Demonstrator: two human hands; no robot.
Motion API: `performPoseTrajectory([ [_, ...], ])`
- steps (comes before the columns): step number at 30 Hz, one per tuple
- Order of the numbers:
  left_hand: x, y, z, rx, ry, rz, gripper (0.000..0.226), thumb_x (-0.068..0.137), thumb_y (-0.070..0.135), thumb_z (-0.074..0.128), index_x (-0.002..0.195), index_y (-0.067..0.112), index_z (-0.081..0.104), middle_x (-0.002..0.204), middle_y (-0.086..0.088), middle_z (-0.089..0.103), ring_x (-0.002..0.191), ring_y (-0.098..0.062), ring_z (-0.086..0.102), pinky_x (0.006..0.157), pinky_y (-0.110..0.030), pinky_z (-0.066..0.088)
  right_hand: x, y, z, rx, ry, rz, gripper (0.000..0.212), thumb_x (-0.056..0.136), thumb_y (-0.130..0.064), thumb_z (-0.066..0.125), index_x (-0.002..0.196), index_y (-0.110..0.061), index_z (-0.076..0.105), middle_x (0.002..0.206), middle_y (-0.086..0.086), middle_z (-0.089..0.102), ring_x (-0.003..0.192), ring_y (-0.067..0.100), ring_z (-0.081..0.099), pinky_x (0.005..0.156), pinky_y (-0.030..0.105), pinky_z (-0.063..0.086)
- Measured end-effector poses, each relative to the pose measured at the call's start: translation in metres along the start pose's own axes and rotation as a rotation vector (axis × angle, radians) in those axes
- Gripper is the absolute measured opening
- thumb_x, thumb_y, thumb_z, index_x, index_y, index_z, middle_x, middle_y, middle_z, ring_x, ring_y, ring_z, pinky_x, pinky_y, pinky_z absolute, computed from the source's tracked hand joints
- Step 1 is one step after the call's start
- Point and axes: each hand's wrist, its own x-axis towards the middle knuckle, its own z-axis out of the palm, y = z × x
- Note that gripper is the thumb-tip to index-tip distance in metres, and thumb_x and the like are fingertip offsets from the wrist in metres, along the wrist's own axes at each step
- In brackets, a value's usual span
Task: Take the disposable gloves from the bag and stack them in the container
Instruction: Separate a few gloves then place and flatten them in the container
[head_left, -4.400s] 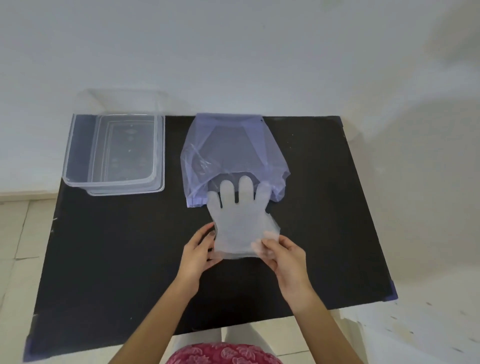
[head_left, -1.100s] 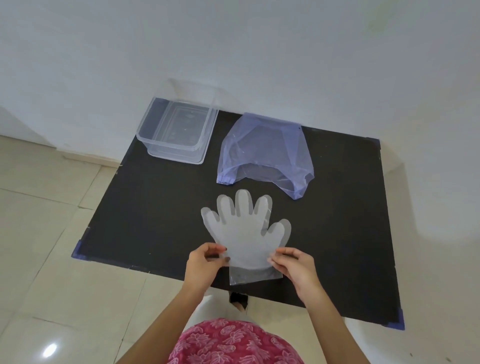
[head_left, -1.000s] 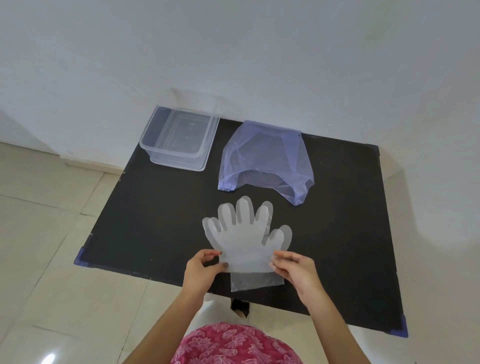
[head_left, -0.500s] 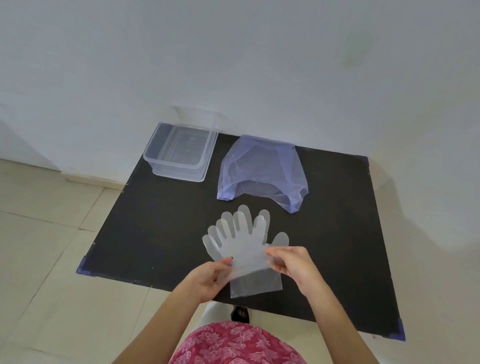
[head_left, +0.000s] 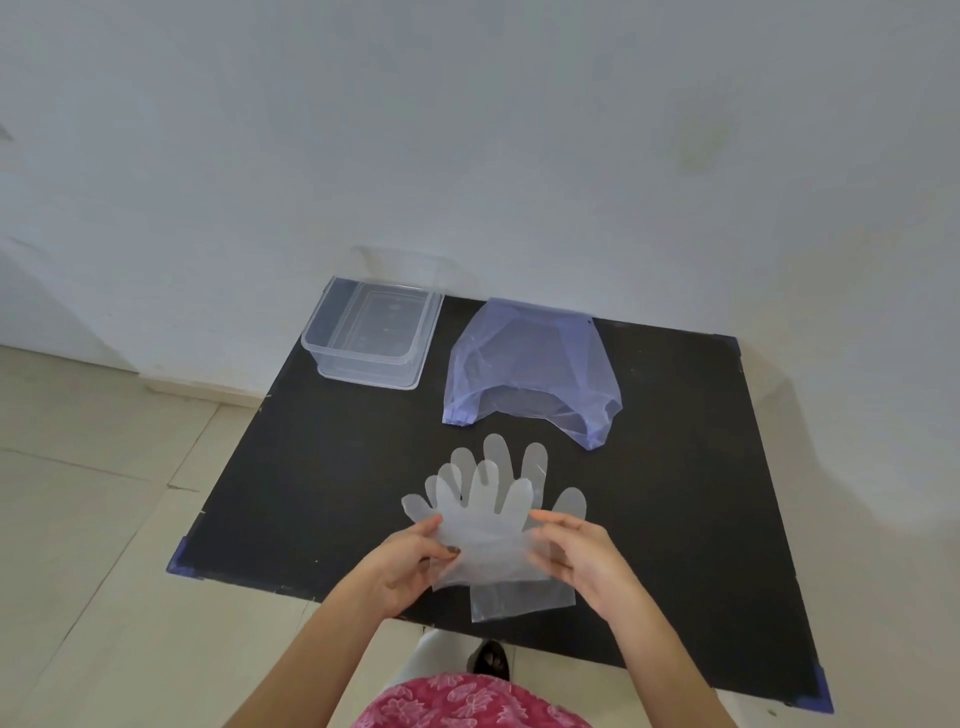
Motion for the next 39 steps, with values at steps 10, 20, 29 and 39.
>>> performPoseTrajectory([
  [10,-0.015,0.034,-0.028,0.039,-0.051,0.091,0.063,0.08,-0.017,0.058,0.136,0.011,0.051,0.136,-0.011,0.049,0.107,-0.031,0.063,0.07,-0.035,0.061,-0.007,-0.029,0.023,-0.091,-0.043,-0.099,0.034,0.082,0.01,0.066,0.112,-0.006,0.07,0.113,0.011,0.066,0.094,0.022,0.071,0.078,0.029,0.061],
  [20,-0.024,0.123,-0.069,-0.063,-0.02,0.194,0.029,0.084,0.001,0.066,0.114,0.003,0.066,0.121,-0.018,0.06,0.103,-0.035,0.065,0.077,-0.043,0.06,-0.015,-0.095,0.096,-0.184,0.03,-0.201,0.031,0.08,0.0,0.074,0.108,-0.014,0.073,0.111,0.003,0.064,0.099,0.02,0.067,0.076,0.026,0.06],
  [29,-0.02,0.217,-0.115,0.087,-0.116,0.27,0.044,0.083,-0.013,0.059,0.123,0.005,0.058,0.12,-0.017,0.062,0.092,-0.025,0.066,0.068,-0.03,0.058,-0.008,-0.132,0.179,-0.113,0.062,-0.257,0.035,0.079,0.008,0.071,0.111,-0.006,0.071,0.119,0.011,0.058,0.085,0.024,0.069,0.06,0.02,0.059],
  [39,-0.001,0.301,-0.122,0.129,-0.22,0.241,0.052,0.079,-0.022,0.055,0.127,-0.001,0.054,0.124,-0.02,0.057,0.092,-0.03,0.066,0.068,-0.033,0.061,0.025,-0.186,0.215,-0.096,0.046,-0.285,0.033,0.077,0.009,0.073,0.106,-0.007,0.072,0.121,0.016,0.061,0.101,0.034,0.067,0.089,0.043,0.058],
])
